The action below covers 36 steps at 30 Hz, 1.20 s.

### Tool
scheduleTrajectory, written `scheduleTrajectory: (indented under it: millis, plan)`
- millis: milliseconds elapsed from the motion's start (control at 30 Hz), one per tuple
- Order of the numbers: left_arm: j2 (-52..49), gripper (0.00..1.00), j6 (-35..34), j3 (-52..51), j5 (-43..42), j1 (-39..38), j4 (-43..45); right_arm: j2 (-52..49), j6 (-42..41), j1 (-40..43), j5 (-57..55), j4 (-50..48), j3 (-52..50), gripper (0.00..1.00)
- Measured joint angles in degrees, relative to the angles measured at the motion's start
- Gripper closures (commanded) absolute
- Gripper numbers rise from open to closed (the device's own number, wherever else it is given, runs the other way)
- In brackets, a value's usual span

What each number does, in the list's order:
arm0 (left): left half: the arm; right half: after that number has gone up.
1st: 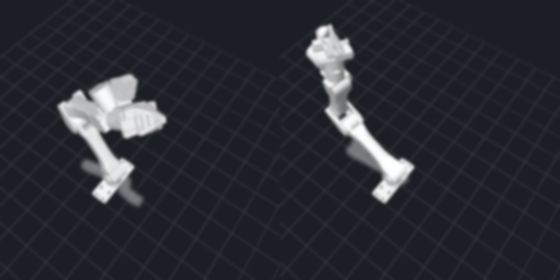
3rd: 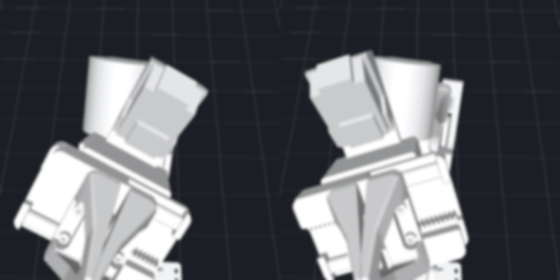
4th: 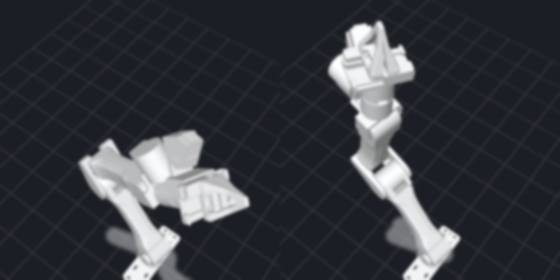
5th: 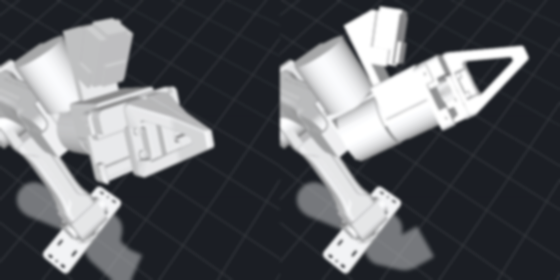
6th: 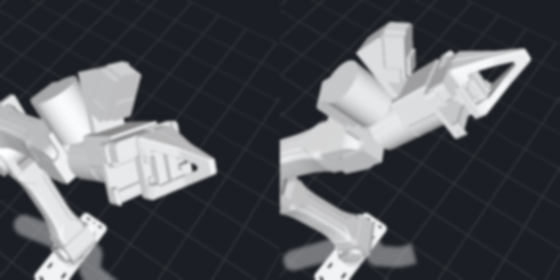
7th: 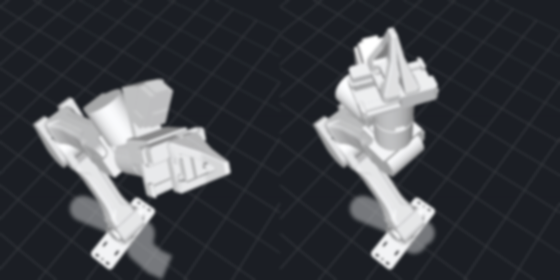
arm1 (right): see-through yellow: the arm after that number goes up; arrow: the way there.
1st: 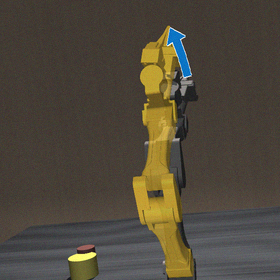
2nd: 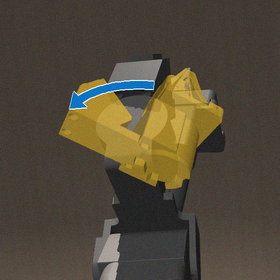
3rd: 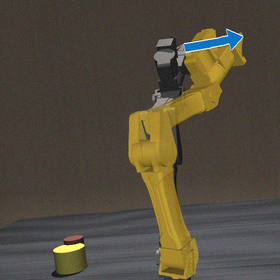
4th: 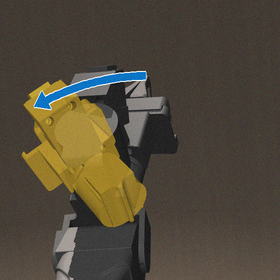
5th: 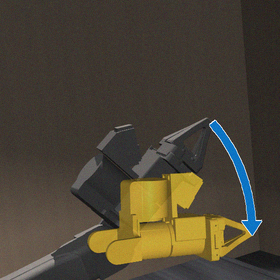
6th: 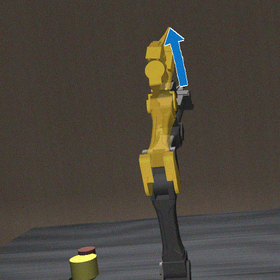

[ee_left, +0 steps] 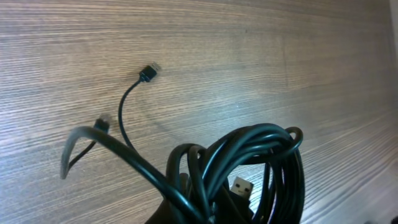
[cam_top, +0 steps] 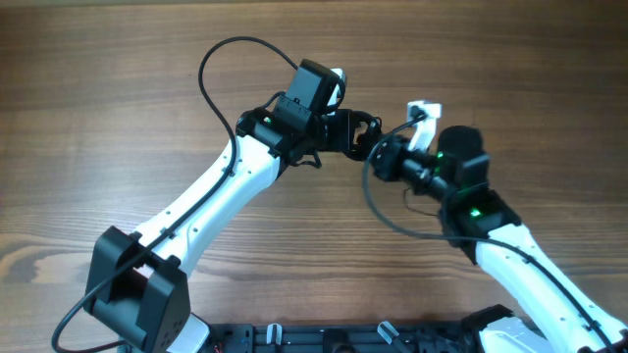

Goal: Untangle cables

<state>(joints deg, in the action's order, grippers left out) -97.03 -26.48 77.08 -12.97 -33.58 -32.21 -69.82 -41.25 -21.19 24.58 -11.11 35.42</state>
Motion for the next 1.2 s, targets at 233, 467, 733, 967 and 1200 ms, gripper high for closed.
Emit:
scheduleTrajectory:
  millis: [233, 467, 733, 967, 1200]
  plan:
    - [0.0, 0.96, 0.3, 0.0, -2.8, 0.6, -0.2, 0.0, 0.8, -2.0, -10.3, 1.9, 0.0, 0.96]
    - [0.0, 0.95, 1.5, 0.0, -7.2, 0.4, -0.8, 0.0, 2.6, -2.4, -16.5, 1.4, 0.0, 0.95]
    - [0.0, 0.95, -1.2, 0.0, -8.9, 0.3, 1.5, -0.2, 7.3, -2.2, -11.9, 3.9, 0.0, 0.92]
    - [0.0, 0.94, -2.9, -0.3, -7.7, 0.7, 3.1, -0.3, 9.7, -1.7, -9.0, 4.3, 0.0, 0.39]
    - [0.0, 0.94, -3.5, -0.3, -8.2, 1.0, 3.6, 1.5, 7.0, 0.7, -9.6, 5.4, 0.0, 0.2]
